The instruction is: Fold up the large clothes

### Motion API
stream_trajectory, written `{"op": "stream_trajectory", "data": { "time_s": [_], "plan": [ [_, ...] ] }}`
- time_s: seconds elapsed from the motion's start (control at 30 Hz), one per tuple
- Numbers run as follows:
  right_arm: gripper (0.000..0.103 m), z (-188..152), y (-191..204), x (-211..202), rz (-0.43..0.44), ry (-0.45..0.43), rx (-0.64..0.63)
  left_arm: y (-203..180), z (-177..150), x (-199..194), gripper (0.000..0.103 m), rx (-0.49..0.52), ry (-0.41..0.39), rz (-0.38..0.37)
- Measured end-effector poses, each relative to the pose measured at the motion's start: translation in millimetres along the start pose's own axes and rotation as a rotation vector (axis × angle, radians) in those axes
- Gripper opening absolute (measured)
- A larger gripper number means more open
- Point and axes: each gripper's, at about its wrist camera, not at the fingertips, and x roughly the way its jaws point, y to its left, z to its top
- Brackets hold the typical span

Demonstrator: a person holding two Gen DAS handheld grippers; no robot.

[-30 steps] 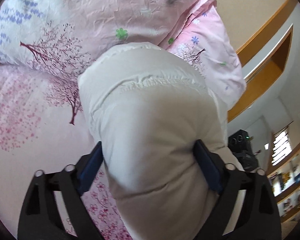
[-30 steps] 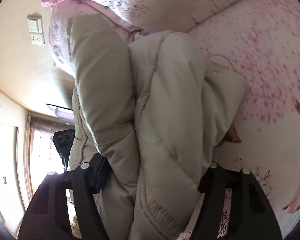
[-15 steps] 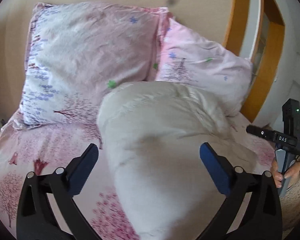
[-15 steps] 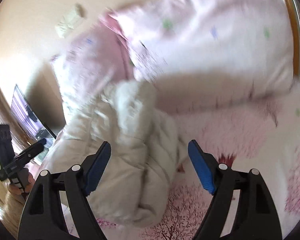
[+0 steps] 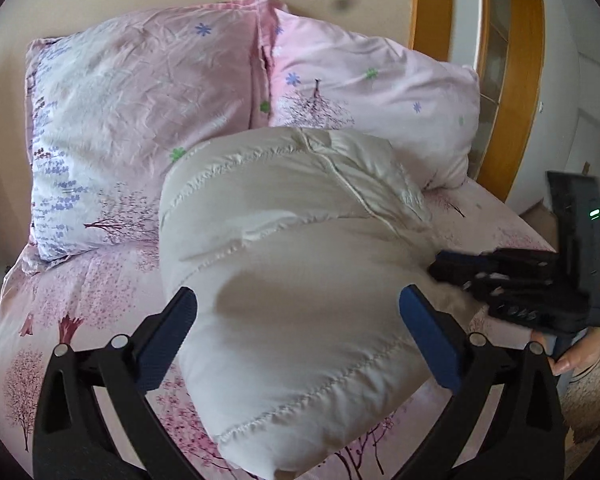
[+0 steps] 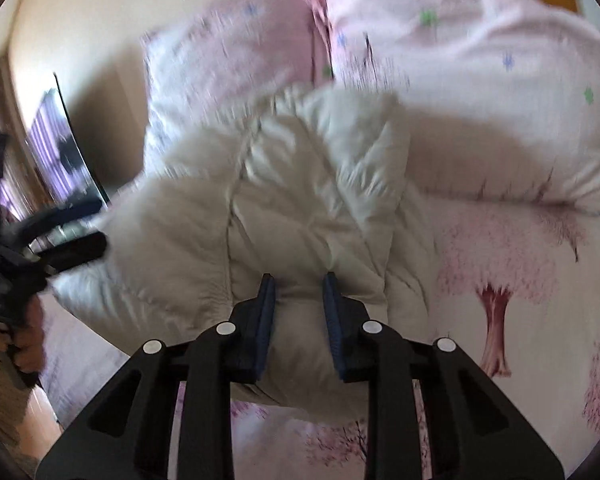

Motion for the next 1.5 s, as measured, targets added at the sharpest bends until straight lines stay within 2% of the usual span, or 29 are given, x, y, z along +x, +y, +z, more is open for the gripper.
{"op": "stream_trajectory", "data": {
  "time_s": [0.07, 0.2, 0.3, 0.4, 0.5, 0.57, 0.63, 0.7, 0.77, 0.8, 0.83, 0.87, 1.0, 1.07, 1.13, 1.23, 1.3, 1.37, 1.4, 1.5],
  "plan": [
    [0.025, -10, -5, 8, 0.008, 0.036, 0.023, -6, -1, 1, 0.101, 0.008, -0.007, -0.008],
    [0.025, -21, -8, 9, 0.007, 0.045, 0.035, -23, -2, 5, 0.101, 0.032, -0.010, -0.044],
    [0.025, -22, -8, 9, -0.002, 0.058, 0.019, -36, -7, 18, 0.101, 0.090, 0.031, 0.003],
    [0.025, -2, -13, -5, 0.026, 0.050, 0.051, -43, -13, 32, 0.101, 0.145, 0.076, 0.069],
    [0.029, 34, -29, -18, 0.048, -0.024, 0.124, -38, -13, 34, 0.101, 0.122, 0.085, 0.053],
    [0.034, 56, -45, -14, 0.054, -0.033, 0.194, -38, -13, 34, 0.101, 0.117, 0.086, 0.053],
    [0.034, 75, -66, -2, 0.059, -0.023, 0.294, -40, -14, 34, 0.101, 0.117, 0.084, 0.060],
    [0.038, 87, -85, 16, 0.112, 0.014, 0.389, -41, -15, 35, 0.101, 0.116, 0.082, 0.063],
    [0.038, 88, -92, 29, 0.129, 0.047, 0.426, -41, -14, 35, 0.101, 0.110, 0.079, 0.062],
    [0.033, 88, -93, 37, 0.104, 0.062, 0.421, -40, -13, 36, 0.101, 0.107, 0.076, 0.061],
    [0.018, 89, -91, 43, 0.057, 0.080, 0.401, -40, -13, 35, 0.101, 0.106, 0.071, 0.061],
    [0.017, 87, -92, 50, 0.006, 0.102, 0.384, -40, -11, 33, 0.101, 0.102, 0.060, 0.057],
    [0.014, 76, -102, 66, -0.038, 0.165, 0.417, -32, 0, 7, 0.101, 0.044, -0.018, 0.026],
    [0.014, 74, -103, 67, -0.039, 0.178, 0.415, -21, 5, -7, 0.101, 0.021, -0.070, 0.060],
    [0.014, 75, -100, 68, -0.042, 0.184, 0.400, -5, 11, -16, 0.101, 0.009, -0.102, 0.135],
    [0.015, 77, -96, 71, -0.050, 0.198, 0.392, 17, 14, -7, 0.101, -0.027, -0.059, 0.197],
    [0.019, 80, -94, 75, -0.067, 0.205, 0.385, 26, 13, 8, 0.101, -0.038, 0.007, 0.191],
    [0.028, 83, -91, 72, -0.102, 0.199, 0.353, 27, 9, 21, 0.101, -0.042, 0.050, 0.169],
    [0.031, 84, -88, 66, -0.120, 0.183, 0.340, 26, 6, 25, 0.101, -0.046, 0.061, 0.159],
    [0.031, 80, -74, 37, -0.145, 0.090, 0.289, 23, 2, 27, 0.101, -0.048, 0.068, 0.157]
  ]
}}
